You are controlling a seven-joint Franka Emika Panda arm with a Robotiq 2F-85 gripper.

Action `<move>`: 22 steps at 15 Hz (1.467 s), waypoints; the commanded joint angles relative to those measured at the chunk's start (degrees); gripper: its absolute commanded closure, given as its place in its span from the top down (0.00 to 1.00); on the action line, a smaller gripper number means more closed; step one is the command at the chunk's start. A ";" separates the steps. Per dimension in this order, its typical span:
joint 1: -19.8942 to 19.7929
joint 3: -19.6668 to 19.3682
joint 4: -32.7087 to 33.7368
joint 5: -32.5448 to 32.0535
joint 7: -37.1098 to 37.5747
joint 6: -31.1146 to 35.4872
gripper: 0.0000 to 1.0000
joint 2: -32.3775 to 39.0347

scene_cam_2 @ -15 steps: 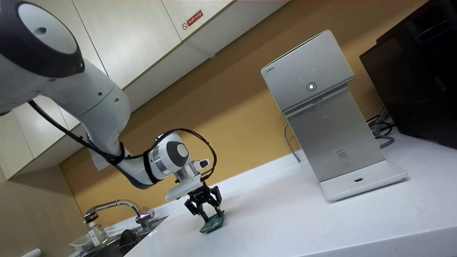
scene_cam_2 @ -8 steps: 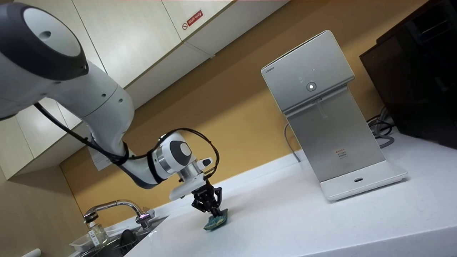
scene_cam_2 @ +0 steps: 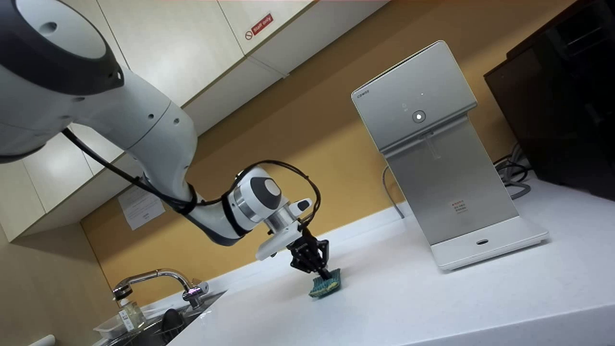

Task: Use the sponge to wipe the counter top

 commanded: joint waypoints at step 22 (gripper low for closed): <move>-3.32 13.98 -26.63 11.41 -26.56 -7.97 0.01 -17.26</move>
